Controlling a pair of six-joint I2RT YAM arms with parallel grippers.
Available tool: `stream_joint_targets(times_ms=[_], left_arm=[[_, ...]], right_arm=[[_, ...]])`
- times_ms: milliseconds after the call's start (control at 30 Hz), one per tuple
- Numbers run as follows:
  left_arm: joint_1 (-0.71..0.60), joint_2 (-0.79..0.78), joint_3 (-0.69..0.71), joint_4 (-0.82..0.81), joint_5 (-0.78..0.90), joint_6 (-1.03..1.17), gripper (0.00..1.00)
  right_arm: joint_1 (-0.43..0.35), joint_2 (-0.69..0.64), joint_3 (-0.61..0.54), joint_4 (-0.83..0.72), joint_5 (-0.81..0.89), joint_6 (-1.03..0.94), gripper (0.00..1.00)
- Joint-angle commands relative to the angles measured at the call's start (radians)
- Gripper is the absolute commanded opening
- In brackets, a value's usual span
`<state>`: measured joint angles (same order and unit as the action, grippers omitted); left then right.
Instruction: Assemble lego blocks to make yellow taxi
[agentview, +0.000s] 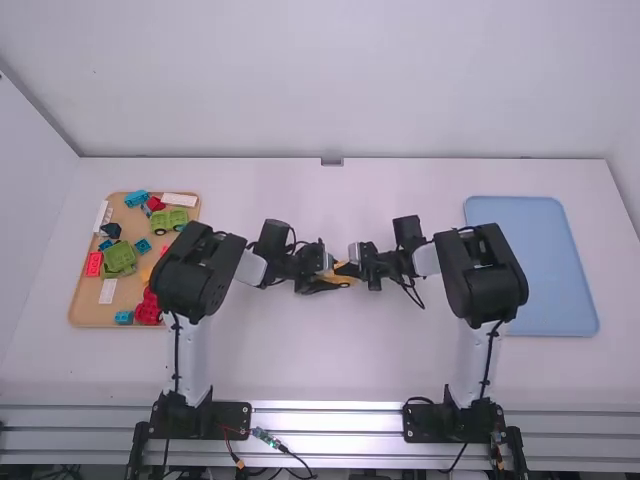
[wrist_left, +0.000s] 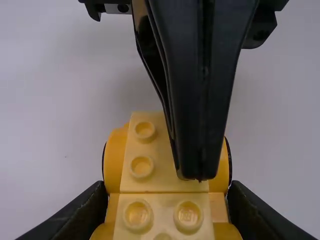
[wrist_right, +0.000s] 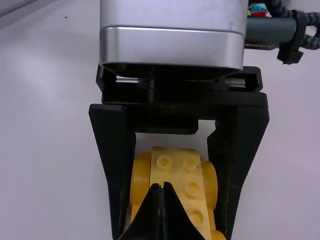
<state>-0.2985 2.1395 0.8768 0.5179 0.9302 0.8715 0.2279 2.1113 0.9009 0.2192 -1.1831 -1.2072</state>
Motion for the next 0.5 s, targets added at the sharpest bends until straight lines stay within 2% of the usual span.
stream_joint_targets(times_ms=[0, 167, 267, 467], left_arm=[[-0.003, 0.044, -0.006, -0.012, -0.082, 0.034, 0.44], [-0.003, 0.044, -0.006, -0.016, -0.082, 0.034, 0.44], [-0.003, 0.044, -0.006, -0.024, -0.082, 0.034, 0.46], [-0.002, 0.044, -0.006, -0.040, -0.082, 0.037, 0.49]], right_arm=[[0.000, 0.059, -0.029, -0.015, 0.134, -0.002, 0.00], [-0.043, 0.043, 0.005, -0.023, 0.023, -0.001, 0.00], [-0.086, -0.010, 0.014, -0.056, -0.079, -0.003, 0.00], [-0.144, -0.146, 0.016, -0.138, -0.076, -0.001, 0.00]])
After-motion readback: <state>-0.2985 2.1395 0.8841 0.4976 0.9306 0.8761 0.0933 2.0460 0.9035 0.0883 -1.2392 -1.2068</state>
